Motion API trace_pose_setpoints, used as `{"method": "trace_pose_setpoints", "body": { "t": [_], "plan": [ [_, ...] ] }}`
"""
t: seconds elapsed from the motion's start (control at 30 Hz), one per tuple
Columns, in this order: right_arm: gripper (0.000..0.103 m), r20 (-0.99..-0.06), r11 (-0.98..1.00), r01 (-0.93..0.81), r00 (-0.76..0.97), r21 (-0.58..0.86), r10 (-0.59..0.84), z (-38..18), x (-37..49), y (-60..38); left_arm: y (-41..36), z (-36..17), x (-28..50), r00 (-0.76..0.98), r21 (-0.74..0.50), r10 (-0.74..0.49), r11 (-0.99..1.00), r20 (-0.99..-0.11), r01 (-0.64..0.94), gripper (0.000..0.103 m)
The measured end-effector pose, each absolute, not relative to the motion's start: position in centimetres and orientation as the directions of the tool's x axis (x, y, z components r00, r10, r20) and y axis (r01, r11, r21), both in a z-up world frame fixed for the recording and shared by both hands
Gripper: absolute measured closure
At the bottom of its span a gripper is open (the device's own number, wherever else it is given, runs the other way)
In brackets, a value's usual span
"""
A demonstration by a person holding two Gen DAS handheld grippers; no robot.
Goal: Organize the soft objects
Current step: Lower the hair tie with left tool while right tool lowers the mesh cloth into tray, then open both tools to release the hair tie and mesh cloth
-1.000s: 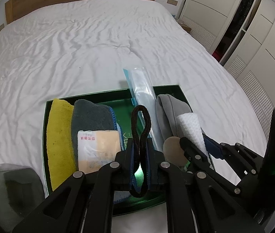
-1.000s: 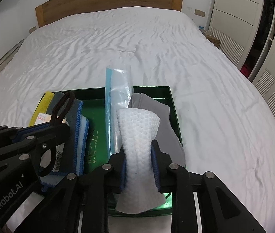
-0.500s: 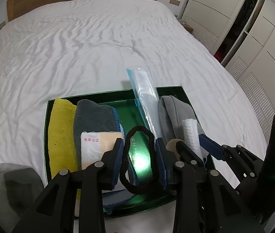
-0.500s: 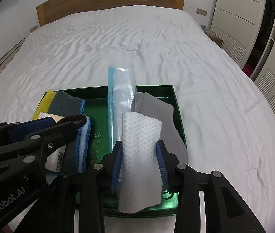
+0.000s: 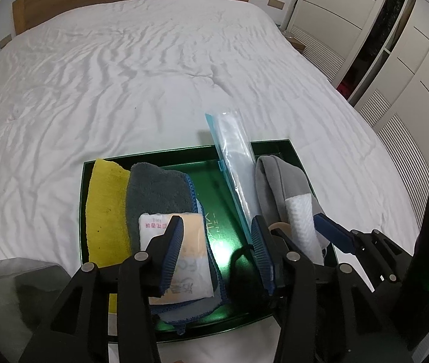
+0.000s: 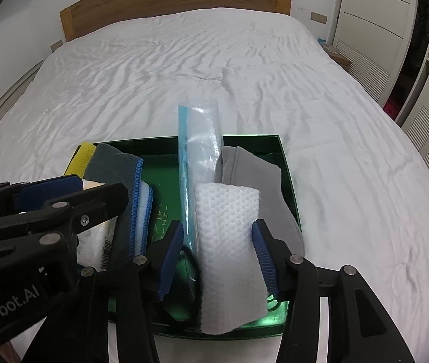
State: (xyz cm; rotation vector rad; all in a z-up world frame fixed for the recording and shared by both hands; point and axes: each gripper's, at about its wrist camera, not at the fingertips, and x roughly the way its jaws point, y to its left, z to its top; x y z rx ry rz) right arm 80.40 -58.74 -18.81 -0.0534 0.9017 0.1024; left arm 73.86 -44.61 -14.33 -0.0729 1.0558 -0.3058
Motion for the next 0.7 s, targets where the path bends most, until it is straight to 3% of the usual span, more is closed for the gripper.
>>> {"method": "trace_pose_setpoints", "body": {
  "t": [0.37, 0.7],
  "plan": [
    [0.053, -0.785, 0.993, -0.12, 0.616, -0.015, 0.062, -18.1, 80.2, -58.1, -44.0, -13.8, 73.7, 0.464, -0.198, -0.269, 0.96, -0.844, 0.197, 0.062],
    [0.035, -0.783, 0.989, -0.143, 0.619, -0.03, 0.065, -16.3, 79.7, -57.4, -43.2, -12.0, 73.9, 0.482, -0.207, -0.27, 0.961, -0.833, 0.181, 0.062]
  ]
}}
